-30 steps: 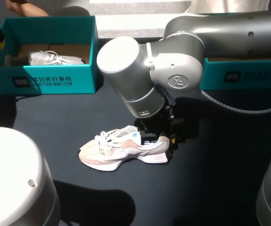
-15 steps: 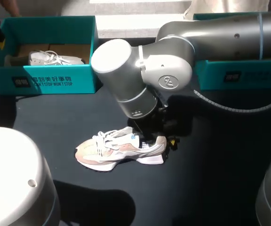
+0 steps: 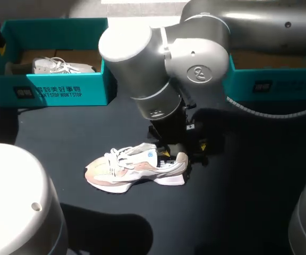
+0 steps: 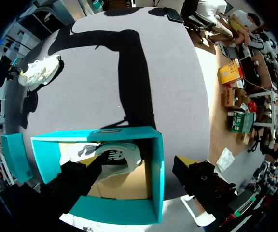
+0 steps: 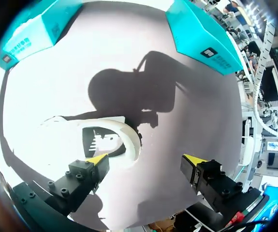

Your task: Take the shoe out of the shoebox, open the shoe tongue, remove and reinsert the insole, then place the shoe into the shoebox

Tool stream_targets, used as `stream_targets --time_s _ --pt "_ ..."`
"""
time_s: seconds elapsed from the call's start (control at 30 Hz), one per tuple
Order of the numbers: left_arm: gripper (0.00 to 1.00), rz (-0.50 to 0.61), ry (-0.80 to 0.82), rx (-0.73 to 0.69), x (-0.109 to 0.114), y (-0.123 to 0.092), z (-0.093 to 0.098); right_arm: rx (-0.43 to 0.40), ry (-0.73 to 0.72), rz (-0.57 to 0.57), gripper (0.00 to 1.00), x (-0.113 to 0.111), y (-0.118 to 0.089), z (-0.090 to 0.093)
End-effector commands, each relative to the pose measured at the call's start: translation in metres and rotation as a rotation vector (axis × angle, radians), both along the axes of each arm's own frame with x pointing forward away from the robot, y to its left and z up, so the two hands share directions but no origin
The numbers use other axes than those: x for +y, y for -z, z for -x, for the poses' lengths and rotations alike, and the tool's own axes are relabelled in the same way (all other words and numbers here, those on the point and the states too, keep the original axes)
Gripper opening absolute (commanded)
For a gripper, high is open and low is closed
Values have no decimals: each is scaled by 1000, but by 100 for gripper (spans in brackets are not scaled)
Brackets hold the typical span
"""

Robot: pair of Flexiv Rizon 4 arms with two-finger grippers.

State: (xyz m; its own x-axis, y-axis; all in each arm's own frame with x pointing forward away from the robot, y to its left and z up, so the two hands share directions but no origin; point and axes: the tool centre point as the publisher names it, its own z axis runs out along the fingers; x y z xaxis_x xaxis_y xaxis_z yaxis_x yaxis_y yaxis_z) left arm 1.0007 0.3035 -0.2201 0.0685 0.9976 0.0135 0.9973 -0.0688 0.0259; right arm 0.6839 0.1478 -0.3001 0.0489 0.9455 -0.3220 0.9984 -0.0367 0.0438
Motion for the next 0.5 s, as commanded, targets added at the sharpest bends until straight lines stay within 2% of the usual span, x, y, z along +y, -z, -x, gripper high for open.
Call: stream_targets --time_s 0.03,0.13,0.27,0.37,0.5 --pt "100 -2 1 -3 0 0 1 -141 28 -166 100 -9 -30 6" --pt "100 -2 1 -3 0 0 1 -121 -238 -203 100 -6 -45 5" --pt "100 -2 1 -3 0 0 1 -76 -527 -154 100 -10 -60 3" --pt "100 -2 1 -3 0 0 1 -23 -678 -88 100 -19 -68 4" --pt "100 -2 1 -3 0 0 1 54 -789 49 100 -34 -72 5"
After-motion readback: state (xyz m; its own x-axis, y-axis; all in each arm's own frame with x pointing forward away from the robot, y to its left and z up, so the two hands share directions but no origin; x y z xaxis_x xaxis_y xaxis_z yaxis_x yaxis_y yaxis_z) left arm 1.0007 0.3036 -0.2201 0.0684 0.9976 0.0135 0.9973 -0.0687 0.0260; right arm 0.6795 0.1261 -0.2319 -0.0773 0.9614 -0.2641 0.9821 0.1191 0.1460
